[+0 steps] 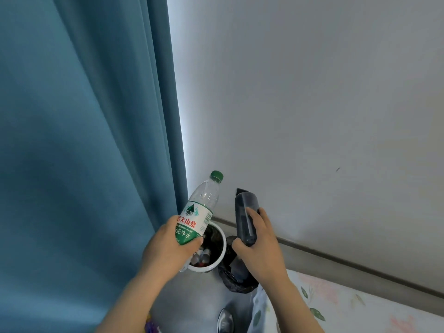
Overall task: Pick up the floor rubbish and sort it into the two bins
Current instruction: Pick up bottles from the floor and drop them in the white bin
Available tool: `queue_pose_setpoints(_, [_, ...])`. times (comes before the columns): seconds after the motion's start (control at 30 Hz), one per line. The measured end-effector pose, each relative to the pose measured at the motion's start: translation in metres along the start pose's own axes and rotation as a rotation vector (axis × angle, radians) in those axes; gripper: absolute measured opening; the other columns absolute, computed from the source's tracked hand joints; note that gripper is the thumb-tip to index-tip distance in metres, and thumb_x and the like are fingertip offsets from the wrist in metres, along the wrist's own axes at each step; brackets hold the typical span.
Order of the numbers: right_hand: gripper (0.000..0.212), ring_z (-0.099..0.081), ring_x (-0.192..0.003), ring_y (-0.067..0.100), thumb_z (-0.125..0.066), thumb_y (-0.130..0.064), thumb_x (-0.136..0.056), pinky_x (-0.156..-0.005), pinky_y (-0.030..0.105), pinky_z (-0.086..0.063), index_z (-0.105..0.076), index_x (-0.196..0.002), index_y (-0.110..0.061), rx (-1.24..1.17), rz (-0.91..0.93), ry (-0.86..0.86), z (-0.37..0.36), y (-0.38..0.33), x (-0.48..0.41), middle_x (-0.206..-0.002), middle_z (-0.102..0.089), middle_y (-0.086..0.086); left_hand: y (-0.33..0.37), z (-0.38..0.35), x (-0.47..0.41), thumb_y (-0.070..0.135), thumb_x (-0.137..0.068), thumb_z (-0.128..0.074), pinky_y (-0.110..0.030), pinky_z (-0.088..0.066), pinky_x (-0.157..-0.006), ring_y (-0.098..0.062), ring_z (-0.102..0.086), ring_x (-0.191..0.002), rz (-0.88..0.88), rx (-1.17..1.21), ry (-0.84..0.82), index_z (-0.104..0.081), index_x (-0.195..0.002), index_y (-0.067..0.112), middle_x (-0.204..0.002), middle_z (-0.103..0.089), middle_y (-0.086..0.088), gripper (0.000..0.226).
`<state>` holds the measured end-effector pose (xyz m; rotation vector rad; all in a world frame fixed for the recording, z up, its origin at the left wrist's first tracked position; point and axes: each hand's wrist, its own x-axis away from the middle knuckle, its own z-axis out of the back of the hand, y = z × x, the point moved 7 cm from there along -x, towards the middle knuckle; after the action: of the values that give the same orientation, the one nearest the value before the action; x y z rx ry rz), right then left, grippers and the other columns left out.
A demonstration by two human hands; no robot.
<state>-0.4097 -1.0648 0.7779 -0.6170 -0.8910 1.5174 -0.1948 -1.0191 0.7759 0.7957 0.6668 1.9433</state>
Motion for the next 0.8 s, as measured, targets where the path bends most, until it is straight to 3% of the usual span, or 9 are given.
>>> queue_pose_setpoints(0.13, [0.073, -0.042, -0.105, 0.004, -0.065, -0.023, -0.079, -0.082, 0.018, -0.043, -0.032, -0.143, -0.040, 0.000, 0.007, -0.047, 0.002, 0.005, -0.056, -0.155, -0.010, -0.019, 0.006, -0.012, -0.041, 0.045, -0.075, -0.073, -0.033, -0.053, -0.075, -0.012, -0.059, -0.086, 0.065, -0.032, 0.010, -0.047, -0.116, 0.033, -0.102, -0.060, 0.008, 0.050])
queue_pose_setpoints(0.37, [0.072, -0.041, -0.108, 0.007, -0.065, -0.026, -0.080, -0.085, 0.020, -0.039, -0.031, -0.142, -0.041, 0.077, -0.017, -0.182, -0.009, 0.037, -0.130, -0.154, -0.014, -0.012, -0.002, -0.039, -0.091, 0.048, -0.073, -0.072, -0.031, -0.052, -0.073, -0.013, -0.060, -0.085, 0.214, -0.070, 0.000, -0.048, -0.118, 0.031, -0.102, -0.062, 0.008, 0.054])
queue_pose_setpoints(0.57, [0.072, -0.044, -0.124, 0.015, -0.064, -0.027, -0.081, -0.084, 0.019, -0.035, -0.032, -0.144, -0.036, 0.157, -0.046, -0.306, -0.037, 0.063, -0.167, -0.150, -0.022, -0.008, -0.028, -0.060, -0.122, 0.048, -0.069, -0.074, -0.037, -0.055, -0.079, -0.017, -0.062, -0.088, 0.328, -0.063, -0.023, -0.049, -0.118, 0.029, -0.103, -0.063, 0.007, 0.058])
queue_pose_setpoints(0.63, [0.072, -0.047, -0.114, 0.011, -0.064, -0.026, -0.081, -0.083, 0.016, -0.034, -0.033, -0.145, -0.033, 0.183, -0.062, -0.341, -0.048, 0.071, -0.177, -0.146, -0.027, -0.007, -0.040, -0.067, -0.132, 0.050, -0.068, -0.074, -0.037, -0.055, -0.079, -0.018, -0.062, -0.090, 0.356, -0.074, -0.033, -0.048, -0.123, 0.028, -0.106, -0.063, 0.005, 0.065])
queue_pose_setpoints(0.7, [0.070, -0.043, -0.099, 0.004, -0.064, -0.026, -0.081, -0.073, 0.009, -0.034, -0.034, -0.145, -0.031, 0.212, -0.082, -0.374, -0.060, 0.079, -0.187, -0.142, -0.034, -0.007, -0.053, -0.076, -0.144, 0.051, -0.069, -0.074, -0.038, -0.055, -0.079, -0.019, -0.062, -0.090, 0.381, -0.096, -0.064, -0.048, -0.121, 0.025, -0.106, -0.063, 0.003, 0.063])
queue_pose_setpoints(0.8, [0.064, -0.050, -0.097, 0.006, -0.061, -0.028, -0.076, -0.071, 0.011, -0.037, -0.044, -0.138, -0.030, 0.216, -0.098, -0.420, -0.083, 0.097, -0.200, -0.132, -0.049, -0.007, -0.075, -0.089, -0.161, 0.050, -0.070, -0.074, -0.038, -0.056, -0.078, -0.020, -0.063, -0.088, 0.419, -0.114, -0.107, -0.050, -0.115, 0.023, -0.103, -0.064, 0.002, 0.057])
